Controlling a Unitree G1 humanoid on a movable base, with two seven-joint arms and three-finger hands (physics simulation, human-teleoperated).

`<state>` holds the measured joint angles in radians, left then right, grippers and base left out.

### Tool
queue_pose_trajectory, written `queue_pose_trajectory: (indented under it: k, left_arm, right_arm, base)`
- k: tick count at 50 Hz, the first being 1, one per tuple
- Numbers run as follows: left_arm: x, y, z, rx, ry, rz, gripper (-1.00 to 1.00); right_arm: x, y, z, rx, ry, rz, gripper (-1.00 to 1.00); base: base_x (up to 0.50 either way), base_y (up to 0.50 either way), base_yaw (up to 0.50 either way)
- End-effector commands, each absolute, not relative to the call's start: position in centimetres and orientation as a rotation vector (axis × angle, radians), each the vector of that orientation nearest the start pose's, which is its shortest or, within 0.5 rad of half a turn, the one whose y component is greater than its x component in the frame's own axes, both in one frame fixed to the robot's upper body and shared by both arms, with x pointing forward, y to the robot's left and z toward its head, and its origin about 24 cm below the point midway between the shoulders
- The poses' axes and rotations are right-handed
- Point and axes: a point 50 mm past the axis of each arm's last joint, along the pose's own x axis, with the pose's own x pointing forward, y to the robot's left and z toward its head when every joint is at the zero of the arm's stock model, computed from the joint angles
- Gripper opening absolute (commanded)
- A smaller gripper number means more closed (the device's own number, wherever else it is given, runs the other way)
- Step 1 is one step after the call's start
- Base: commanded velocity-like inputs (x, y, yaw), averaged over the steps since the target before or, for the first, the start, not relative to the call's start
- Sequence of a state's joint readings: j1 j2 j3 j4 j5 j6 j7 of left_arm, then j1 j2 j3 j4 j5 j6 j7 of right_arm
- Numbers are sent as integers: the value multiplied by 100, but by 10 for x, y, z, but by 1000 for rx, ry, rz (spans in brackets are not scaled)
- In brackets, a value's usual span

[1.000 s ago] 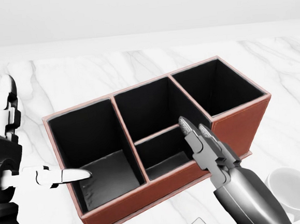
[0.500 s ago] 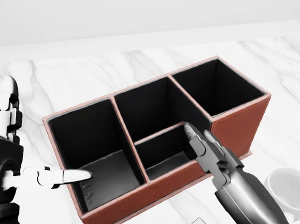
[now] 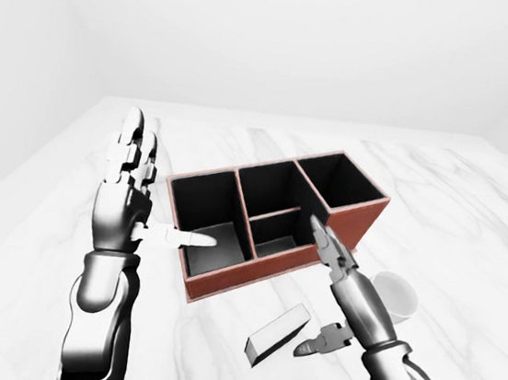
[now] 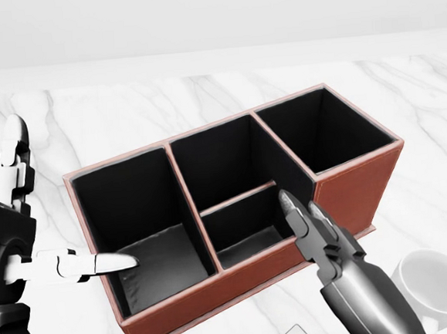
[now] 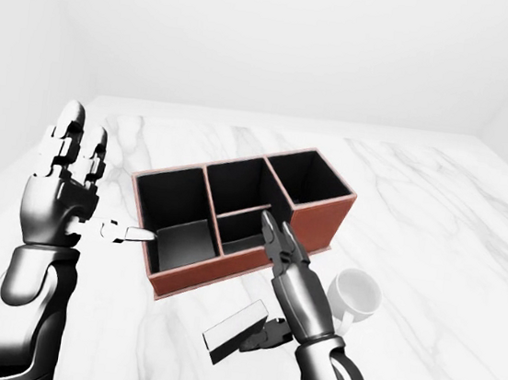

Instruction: Pick up the book and place it in the front compartment of the caddy.

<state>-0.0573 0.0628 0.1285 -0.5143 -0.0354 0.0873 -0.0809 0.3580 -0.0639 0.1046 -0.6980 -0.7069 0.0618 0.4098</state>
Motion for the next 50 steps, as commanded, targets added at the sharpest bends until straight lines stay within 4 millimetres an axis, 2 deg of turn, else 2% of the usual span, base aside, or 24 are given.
queue_pose_trajectory:
  k: [1, 50]
  left_arm:
    - [236, 175, 165, 69, -485, 9, 100]
    - [237, 174, 161, 69, -468, 5, 100]
  right_arm:
    - [176, -137, 108, -789, -133, 272, 100]
    - [180, -126, 103, -886, -207, 344, 100]
  base:
    - [0, 0, 0]
    - [0, 0, 0]
